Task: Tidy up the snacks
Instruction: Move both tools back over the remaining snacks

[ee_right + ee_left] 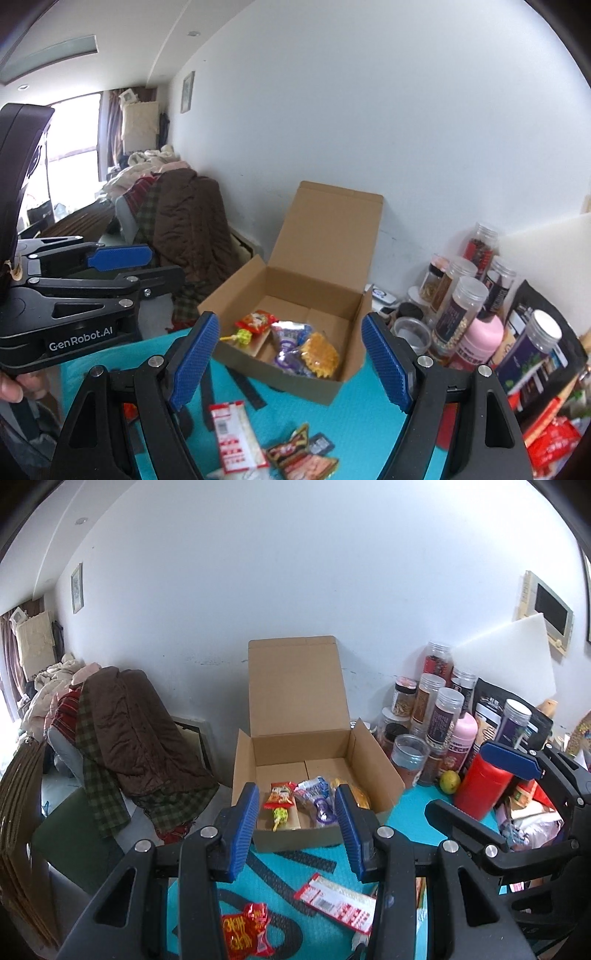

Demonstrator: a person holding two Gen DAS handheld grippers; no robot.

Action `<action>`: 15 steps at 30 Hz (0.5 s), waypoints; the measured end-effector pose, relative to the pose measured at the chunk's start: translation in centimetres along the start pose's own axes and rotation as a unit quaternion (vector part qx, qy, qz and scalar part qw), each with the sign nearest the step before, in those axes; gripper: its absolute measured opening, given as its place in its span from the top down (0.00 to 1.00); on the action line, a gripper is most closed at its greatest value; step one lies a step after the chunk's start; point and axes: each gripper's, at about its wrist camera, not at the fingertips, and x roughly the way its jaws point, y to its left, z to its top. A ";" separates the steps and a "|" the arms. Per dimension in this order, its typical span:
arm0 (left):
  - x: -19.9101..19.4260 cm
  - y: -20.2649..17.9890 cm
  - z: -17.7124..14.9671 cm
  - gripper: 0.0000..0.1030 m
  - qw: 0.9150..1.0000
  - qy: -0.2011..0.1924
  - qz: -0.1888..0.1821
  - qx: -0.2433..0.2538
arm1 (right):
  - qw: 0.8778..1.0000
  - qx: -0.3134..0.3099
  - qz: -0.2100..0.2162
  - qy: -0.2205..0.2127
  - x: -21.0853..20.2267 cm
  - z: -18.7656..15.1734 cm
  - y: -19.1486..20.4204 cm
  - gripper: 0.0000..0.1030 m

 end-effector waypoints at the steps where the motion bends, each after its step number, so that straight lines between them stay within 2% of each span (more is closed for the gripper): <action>1: -0.3 0.0 -0.2 0.59 1.000 -0.001 0.000 0.001 | 1.000 0.000 0.000 -0.001 -0.4 -0.2 0.3 0.22; 15: -4.3 0.5 -5.1 0.59 1.000 0.012 -0.018 0.022 | 1.000 0.013 0.008 0.011 -3.9 -4.6 3.7 0.22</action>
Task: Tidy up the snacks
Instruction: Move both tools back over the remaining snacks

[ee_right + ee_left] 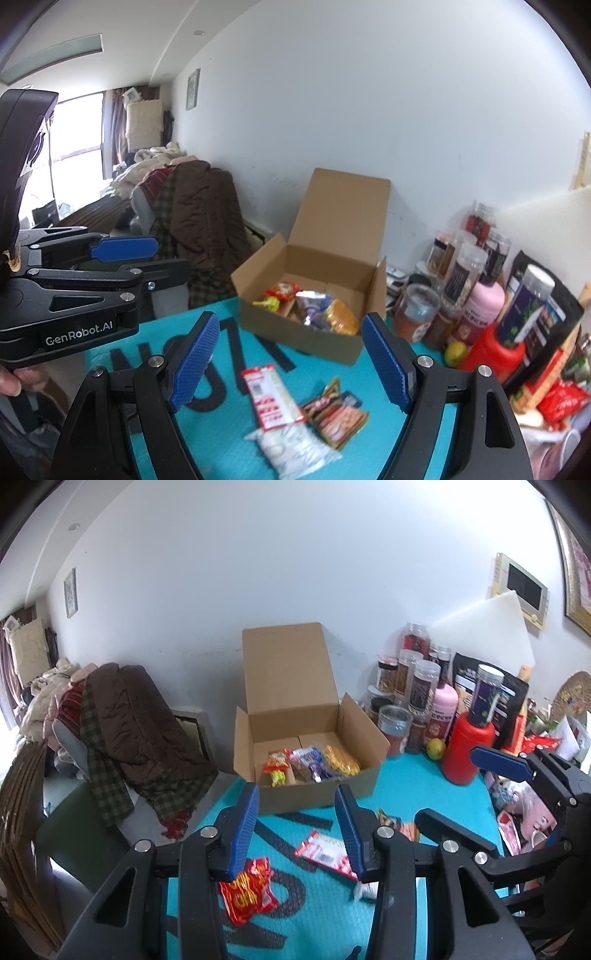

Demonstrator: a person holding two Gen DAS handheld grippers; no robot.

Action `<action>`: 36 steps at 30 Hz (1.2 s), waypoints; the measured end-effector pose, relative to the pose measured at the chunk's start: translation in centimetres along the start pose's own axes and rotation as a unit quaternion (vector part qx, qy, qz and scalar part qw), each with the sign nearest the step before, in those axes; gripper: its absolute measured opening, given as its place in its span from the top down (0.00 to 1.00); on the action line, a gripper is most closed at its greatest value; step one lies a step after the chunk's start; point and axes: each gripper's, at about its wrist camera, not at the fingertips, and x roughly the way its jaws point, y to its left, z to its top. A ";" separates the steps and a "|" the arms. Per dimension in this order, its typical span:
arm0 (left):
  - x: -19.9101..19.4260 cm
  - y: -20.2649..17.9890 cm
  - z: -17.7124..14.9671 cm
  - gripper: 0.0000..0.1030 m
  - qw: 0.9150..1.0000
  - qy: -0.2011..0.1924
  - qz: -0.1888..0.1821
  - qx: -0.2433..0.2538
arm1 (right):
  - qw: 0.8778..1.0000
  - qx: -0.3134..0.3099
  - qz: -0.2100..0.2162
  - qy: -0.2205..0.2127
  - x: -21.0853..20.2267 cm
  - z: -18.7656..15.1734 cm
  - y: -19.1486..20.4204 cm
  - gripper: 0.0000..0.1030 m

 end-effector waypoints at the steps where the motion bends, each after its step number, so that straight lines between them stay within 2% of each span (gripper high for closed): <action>1: -0.1 0.0 -0.4 0.59 1.000 0.004 -0.002 -0.001 | 1.000 0.001 0.002 0.002 -0.2 -0.4 0.3 0.22; 8: 0.1 -0.4 -3.6 0.59 1.000 0.030 -0.009 0.002 | 0.999 0.022 0.016 0.029 -0.1 -3.9 1.0 0.22; 19: 2.1 -1.0 -8.3 0.59 0.996 0.077 -0.024 -0.023 | 0.996 0.037 0.030 0.080 1.0 -9.5 0.9 0.22; 31: 6.0 -0.2 -12.3 0.59 0.989 0.134 -0.011 -0.061 | 0.989 0.045 0.046 0.134 5.0 -13.2 0.0 0.22; 36: 7.1 0.8 -12.7 0.59 0.988 0.134 0.012 -0.080 | 0.986 0.035 0.053 0.152 7.5 -13.4 -0.6 0.22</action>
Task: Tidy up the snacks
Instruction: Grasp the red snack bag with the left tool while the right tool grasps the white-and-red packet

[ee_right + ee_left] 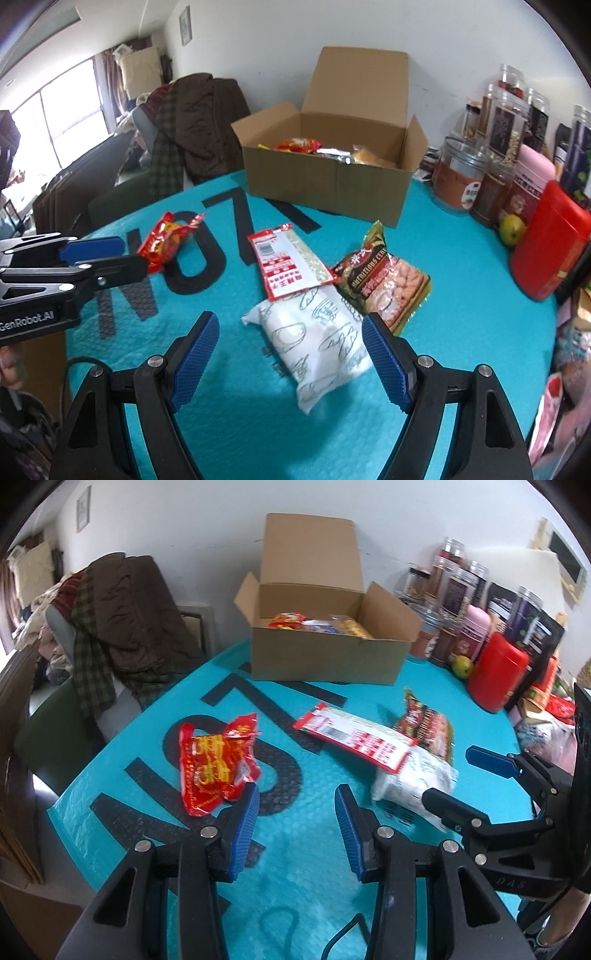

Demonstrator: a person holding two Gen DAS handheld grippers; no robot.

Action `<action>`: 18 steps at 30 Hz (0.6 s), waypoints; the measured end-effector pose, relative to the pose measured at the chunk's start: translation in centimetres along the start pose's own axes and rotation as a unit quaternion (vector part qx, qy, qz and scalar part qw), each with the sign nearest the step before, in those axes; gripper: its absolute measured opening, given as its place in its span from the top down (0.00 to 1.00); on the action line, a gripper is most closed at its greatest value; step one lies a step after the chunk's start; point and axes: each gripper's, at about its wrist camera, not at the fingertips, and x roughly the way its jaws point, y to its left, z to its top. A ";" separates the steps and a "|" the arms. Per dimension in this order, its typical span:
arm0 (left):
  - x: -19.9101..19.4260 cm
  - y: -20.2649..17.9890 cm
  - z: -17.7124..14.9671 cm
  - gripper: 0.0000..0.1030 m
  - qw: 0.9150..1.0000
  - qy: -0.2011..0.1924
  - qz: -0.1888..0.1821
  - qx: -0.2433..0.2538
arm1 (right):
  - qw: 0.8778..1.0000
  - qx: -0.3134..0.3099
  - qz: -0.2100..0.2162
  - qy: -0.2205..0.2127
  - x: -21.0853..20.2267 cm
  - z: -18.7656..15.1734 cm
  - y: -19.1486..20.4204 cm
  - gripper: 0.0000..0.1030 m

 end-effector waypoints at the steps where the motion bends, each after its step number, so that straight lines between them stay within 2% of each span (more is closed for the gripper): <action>1: 0.1 0.2 0.1 0.59 1.000 -0.001 0.002 -0.003 | 1.000 -0.002 0.002 0.002 0.3 0.1 -0.1 0.22; 11: 2.4 2.0 1.7 0.59 0.999 0.002 0.015 -0.030 | 0.999 -0.018 0.027 0.040 4.3 1.2 -1.3 0.18; 18: 5.4 3.4 2.7 0.59 0.998 0.024 0.045 -0.043 | 0.998 -0.022 0.029 0.046 5.1 2.0 -1.6 0.18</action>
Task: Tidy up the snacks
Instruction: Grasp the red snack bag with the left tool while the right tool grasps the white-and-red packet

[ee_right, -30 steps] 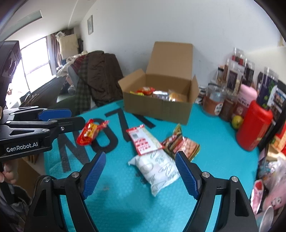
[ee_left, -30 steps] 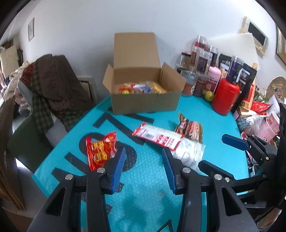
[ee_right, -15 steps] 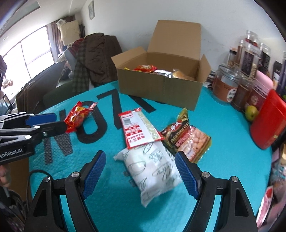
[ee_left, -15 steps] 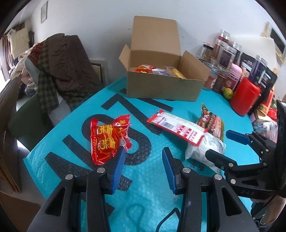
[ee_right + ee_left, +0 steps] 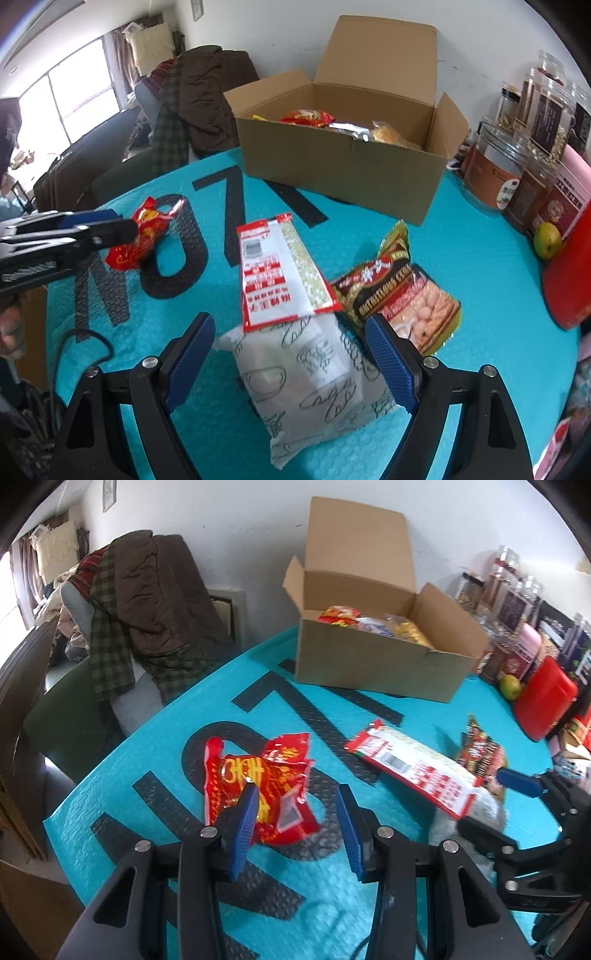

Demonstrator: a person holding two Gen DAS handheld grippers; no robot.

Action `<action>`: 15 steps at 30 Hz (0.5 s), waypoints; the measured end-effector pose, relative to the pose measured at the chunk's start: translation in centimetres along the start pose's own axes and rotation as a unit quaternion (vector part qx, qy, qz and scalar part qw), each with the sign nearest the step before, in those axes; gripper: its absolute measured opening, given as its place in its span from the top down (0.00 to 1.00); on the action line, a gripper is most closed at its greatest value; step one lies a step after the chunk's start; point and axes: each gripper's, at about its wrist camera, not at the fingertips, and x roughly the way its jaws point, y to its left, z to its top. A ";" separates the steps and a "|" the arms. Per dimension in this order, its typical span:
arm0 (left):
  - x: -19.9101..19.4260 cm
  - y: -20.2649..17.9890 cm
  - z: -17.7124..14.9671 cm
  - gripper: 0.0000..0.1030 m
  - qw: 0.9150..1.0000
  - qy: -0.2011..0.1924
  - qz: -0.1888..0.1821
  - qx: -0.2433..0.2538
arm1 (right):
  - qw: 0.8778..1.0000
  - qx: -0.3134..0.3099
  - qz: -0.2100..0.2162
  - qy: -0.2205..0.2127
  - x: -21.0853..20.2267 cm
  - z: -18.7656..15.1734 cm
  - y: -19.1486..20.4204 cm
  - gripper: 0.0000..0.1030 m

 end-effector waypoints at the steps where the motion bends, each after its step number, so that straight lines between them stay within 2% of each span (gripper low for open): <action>1: 0.3 0.2 0.1 0.59 1.000 0.002 0.004 -0.001 | 1.000 -0.003 -0.002 -0.001 0.1 0.2 0.0 0.18; 4: 1.3 0.7 0.4 0.59 1.000 0.009 0.013 -0.003 | 1.000 -0.016 -0.006 -0.003 0.6 1.2 0.0 0.18; 9: 2.7 1.2 0.8 0.59 1.000 0.027 -0.015 -0.004 | 0.999 -0.040 0.001 0.003 1.9 3.1 0.3 0.18; 15: 3.3 0.9 1.1 0.55 1.000 0.024 0.012 0.015 | 0.996 -0.073 0.029 0.029 4.6 4.8 1.0 0.18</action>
